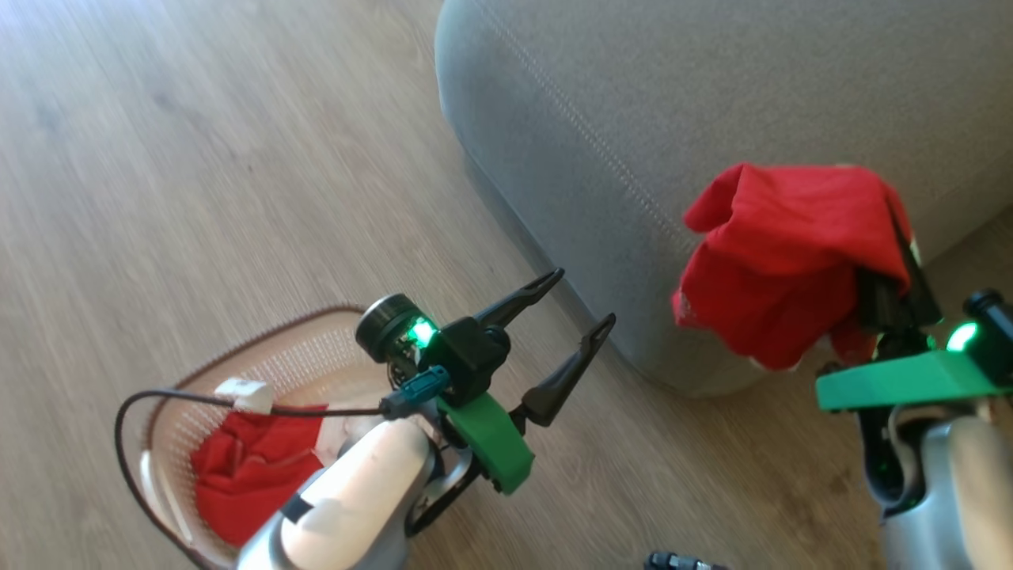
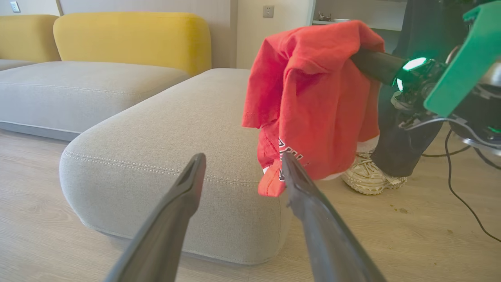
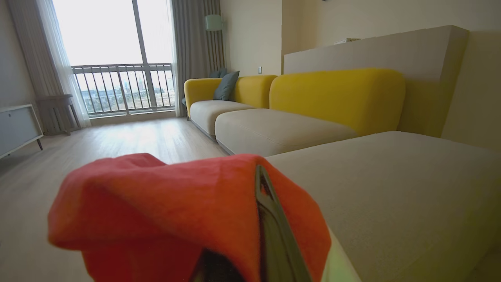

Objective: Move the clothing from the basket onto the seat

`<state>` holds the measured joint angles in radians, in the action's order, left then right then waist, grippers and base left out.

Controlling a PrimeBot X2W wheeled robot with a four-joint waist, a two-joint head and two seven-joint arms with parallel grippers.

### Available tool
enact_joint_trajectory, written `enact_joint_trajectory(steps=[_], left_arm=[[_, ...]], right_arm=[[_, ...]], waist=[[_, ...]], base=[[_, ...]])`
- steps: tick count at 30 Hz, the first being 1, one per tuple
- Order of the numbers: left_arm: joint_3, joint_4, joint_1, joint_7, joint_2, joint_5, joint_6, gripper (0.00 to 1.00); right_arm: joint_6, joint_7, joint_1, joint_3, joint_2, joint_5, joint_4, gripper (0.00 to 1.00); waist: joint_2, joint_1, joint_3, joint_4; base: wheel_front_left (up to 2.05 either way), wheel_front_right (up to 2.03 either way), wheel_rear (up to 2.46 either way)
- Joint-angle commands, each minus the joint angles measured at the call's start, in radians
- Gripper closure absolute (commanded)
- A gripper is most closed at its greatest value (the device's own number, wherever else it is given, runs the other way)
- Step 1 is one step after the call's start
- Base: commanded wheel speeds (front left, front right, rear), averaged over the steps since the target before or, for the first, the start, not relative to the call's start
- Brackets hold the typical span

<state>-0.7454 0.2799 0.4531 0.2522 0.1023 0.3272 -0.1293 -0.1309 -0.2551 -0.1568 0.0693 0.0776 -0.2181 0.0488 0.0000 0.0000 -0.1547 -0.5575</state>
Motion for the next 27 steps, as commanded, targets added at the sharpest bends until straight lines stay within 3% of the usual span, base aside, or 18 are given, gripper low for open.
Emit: enact_joint_trajectory(steps=[1,13,27], left_arm=[[0.021,-0.049,0.049,0.010,0.027,-0.005,-0.001,0.00],[-0.014,-0.149,0.068,0.010,0.140,-0.036,-0.001,0.00],[-0.076,-0.225,0.172,0.010,0.252,-0.041,-0.001,0.00]], right_arm=[[0.000,-0.007,-0.074,-0.008,0.034,0.020,-0.034,1.00],[0.000,-0.007,-0.372,0.058,0.140,0.116,0.112,1.00],[0.000,0.008,-0.785,0.349,0.314,0.192,0.487,1.00]], waist=[[0.0000,0.0000,-0.050,-0.003],[0.0000,0.0000,-0.238,-0.011],[0.0000,0.0000,-0.475,0.089]], base=[[0.00,0.00,0.00],[0.00,0.00,0.00],[0.00,0.00,0.00]])
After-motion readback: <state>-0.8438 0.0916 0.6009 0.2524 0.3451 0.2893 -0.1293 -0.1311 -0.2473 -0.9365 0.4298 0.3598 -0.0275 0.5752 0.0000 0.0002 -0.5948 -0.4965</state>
